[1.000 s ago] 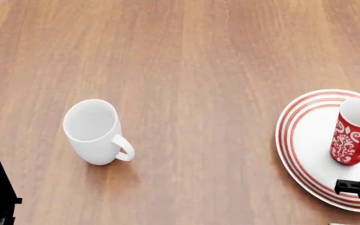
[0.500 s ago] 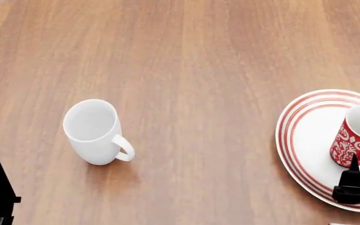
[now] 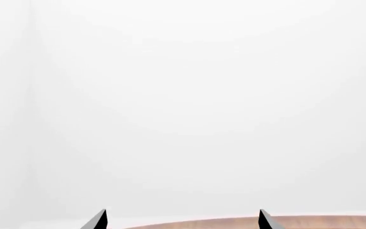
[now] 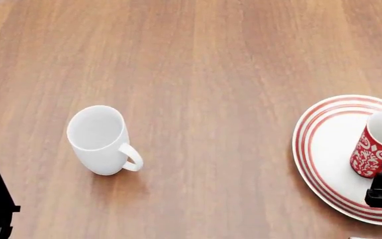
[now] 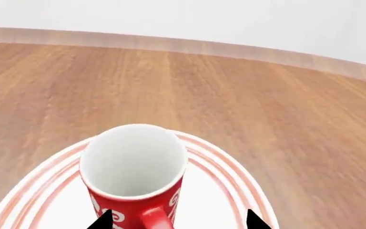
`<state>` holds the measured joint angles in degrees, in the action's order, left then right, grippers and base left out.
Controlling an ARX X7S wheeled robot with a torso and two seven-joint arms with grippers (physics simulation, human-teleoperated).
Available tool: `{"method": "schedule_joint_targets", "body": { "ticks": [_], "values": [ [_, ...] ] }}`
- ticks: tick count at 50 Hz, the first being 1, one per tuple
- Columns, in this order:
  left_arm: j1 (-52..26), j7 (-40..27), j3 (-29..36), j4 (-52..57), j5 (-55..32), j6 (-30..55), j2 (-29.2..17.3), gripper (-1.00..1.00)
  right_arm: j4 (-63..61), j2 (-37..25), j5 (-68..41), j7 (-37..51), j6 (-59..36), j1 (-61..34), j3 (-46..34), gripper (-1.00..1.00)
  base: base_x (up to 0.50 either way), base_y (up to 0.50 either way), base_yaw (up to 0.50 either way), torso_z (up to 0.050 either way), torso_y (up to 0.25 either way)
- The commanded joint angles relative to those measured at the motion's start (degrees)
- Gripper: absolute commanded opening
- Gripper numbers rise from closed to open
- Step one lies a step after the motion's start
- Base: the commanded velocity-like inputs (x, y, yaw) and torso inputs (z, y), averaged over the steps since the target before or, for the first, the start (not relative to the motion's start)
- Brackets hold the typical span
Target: Pick up the red mug and put it on the plate
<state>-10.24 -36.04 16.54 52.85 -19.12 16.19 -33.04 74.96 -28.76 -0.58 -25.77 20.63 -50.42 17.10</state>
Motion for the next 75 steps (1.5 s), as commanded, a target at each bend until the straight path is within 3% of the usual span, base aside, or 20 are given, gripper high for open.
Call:
{"method": "schedule_joint_targets", "body": {
  "ticks": [1, 5, 13, 36, 52, 75],
  "values": [
    [-0.2, -0.3, -0.2, 0.3, -0.4, 0.3, -0.2, 1.00, -0.2, -0.4, -0.8, -3.2, 1.9, -1.0, 0.6, 1.00, 0.00, 0.00, 0.00, 0.000, 0.000],
    [-0.4, -0.4, -0.1, 0.3, -0.5, 0.4, -0.2, 1.00, -2.4, -0.6, -1.9, -4.8, 1.4, -0.4, 1.3, 1.00, 0.00, 0.00, 0.00, 0.000, 0.000],
    [-0.9, -0.6, 0.0, 0.6, -0.7, 0.8, -0.2, 1.00, -23.9, 0.9, -5.1, -5.4, -10.0, 8.7, 3.8, 1.00, 0.00, 0.00, 0.00, 0.000, 0.000],
    [-0.7, -1.3, -0.4, 1.8, -1.5, 1.0, -0.8, 1.00, -56.1, 2.9, -10.0, -6.6, -23.8, 20.5, 5.5, 1.00, 0.00, 0.00, 0.00, 0.000, 0.000],
    [-0.8, -1.7, -0.4, 2.0, -1.6, 1.1, -1.1, 1.00, -69.3, 4.0, -11.0, -6.4, -26.7, 26.5, 5.5, 1.00, 0.00, 0.00, 0.00, 0.000, 0.000],
    [-1.7, -2.0, 0.1, 1.7, -1.9, 1.2, -1.2, 1.00, -77.4, 4.8, -9.4, -5.4, -27.4, 31.5, 4.0, 1.00, 0.00, 0.00, 0.00, 0.000, 0.000]
  ]
}}
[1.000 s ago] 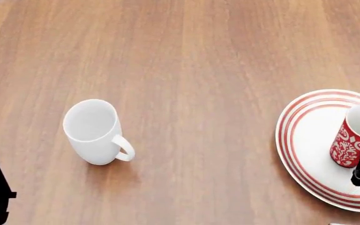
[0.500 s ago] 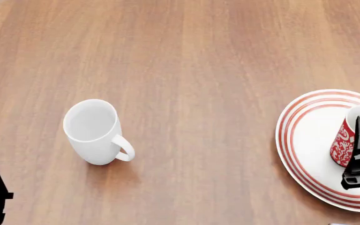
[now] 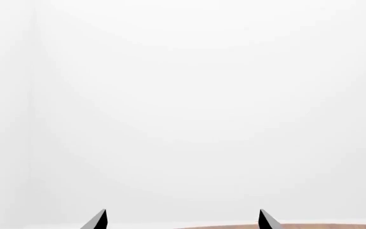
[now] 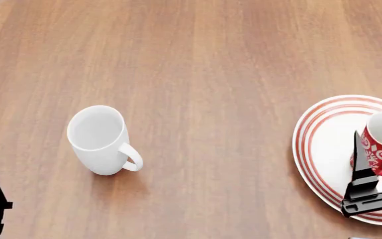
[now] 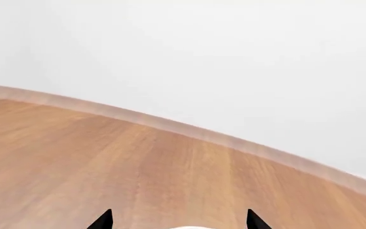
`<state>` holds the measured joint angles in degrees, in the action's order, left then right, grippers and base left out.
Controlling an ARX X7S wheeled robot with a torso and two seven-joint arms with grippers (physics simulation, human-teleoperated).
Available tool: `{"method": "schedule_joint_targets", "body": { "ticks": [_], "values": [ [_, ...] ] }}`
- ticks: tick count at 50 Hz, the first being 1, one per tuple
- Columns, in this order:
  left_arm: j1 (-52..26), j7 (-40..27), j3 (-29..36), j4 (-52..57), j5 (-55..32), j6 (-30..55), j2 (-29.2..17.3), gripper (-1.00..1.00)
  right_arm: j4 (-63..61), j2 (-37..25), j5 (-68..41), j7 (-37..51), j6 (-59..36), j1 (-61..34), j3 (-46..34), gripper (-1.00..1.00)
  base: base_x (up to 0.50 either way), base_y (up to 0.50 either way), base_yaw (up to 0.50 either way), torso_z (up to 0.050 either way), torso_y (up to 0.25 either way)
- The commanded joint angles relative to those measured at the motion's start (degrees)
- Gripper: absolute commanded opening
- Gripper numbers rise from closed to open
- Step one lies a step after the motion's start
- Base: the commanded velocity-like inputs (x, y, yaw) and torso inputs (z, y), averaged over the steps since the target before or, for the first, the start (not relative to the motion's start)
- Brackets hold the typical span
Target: Pick up the red mug and put it on the plate
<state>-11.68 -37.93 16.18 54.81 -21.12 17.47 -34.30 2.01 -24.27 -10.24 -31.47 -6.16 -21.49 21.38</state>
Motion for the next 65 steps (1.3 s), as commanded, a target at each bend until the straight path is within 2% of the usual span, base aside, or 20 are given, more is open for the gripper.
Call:
{"method": "schedule_joint_targets", "body": {
  "ticks": [1, 7, 31, 65],
  "values": [
    [-0.4, 0.0, 0.7, -0.5, 0.4, -0.2, 0.2, 1.00, -5.2, 0.3, 0.2, 0.2, -0.7, 3.1, -0.3, 1.00, 0.00, 0.00, 0.00, 0.000, 0.000],
    [-0.5, 0.2, 2.2, -1.8, 2.0, -1.3, 1.0, 1.00, -7.8, 0.6, 0.5, 0.5, -0.5, 5.1, -0.2, 1.00, 0.00, 0.00, 0.00, 0.000, 0.000],
    [8.1, -0.8, 5.3, -2.4, 9.2, -9.2, 0.9, 1.00, -12.0, 2.7, 1.2, 1.4, 2.6, 11.6, -0.2, 1.00, 0.00, 0.00, 0.00, 0.000, 0.000],
    [10.3, -1.8, 6.1, -1.2, 11.2, -10.4, 0.3, 1.00, -18.5, 3.4, -0.6, 0.3, 5.3, 18.7, 0.5, 1.00, 0.00, 0.00, 0.00, 0.000, 0.000]
  ]
}}
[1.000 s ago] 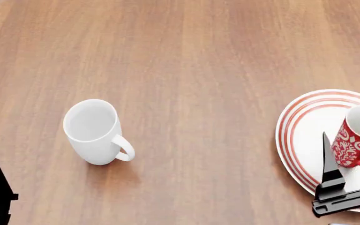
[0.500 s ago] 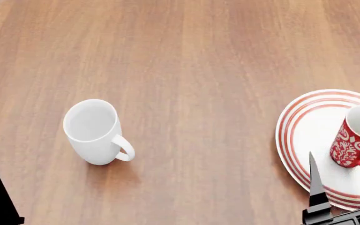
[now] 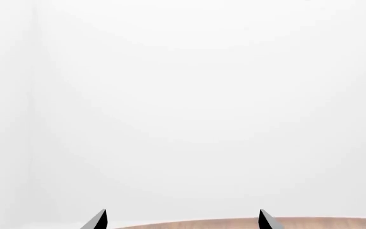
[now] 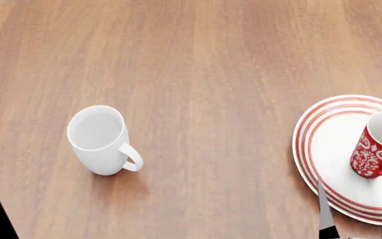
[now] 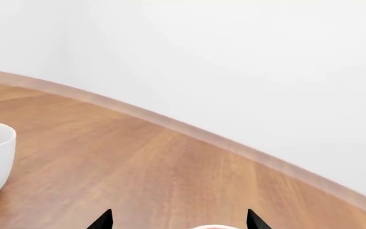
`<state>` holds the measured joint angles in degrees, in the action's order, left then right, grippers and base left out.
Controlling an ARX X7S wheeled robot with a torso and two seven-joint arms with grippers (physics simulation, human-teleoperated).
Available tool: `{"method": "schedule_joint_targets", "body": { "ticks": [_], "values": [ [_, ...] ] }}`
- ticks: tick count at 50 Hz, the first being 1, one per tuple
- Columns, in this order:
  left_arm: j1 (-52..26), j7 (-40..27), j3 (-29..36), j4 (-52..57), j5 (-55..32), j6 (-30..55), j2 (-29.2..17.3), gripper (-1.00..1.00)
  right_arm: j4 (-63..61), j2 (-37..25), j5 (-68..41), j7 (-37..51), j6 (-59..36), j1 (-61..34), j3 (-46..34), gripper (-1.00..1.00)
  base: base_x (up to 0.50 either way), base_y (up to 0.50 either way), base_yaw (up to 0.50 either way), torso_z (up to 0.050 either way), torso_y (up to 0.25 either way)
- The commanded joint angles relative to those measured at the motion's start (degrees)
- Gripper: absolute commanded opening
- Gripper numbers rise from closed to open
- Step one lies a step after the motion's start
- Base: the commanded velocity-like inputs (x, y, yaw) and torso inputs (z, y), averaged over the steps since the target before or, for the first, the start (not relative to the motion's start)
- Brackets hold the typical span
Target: Pick up the red mug and put it on the plate
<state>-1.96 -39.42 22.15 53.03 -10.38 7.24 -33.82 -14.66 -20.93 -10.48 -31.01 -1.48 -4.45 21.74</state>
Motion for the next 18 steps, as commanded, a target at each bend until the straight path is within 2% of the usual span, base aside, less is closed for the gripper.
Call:
{"method": "schedule_joint_targets", "body": {
  "ticks": [1, 18],
  "values": [
    [0.7, -0.3, 0.2, 0.6, 0.5, -0.3, -0.3, 1.00, -2.2, 0.1, -0.5, -0.2, 0.6, 2.0, 0.2, 1.00, 0.00, 0.00, 0.00, 0.000, 0.000],
    [1.0, -0.6, 0.1, 1.3, 0.3, -0.2, -0.7, 1.00, -6.4, 0.0, -0.7, 0.4, 0.6, 3.9, 0.5, 1.00, 0.00, 0.00, 0.00, 0.000, 0.000]
  ]
}}
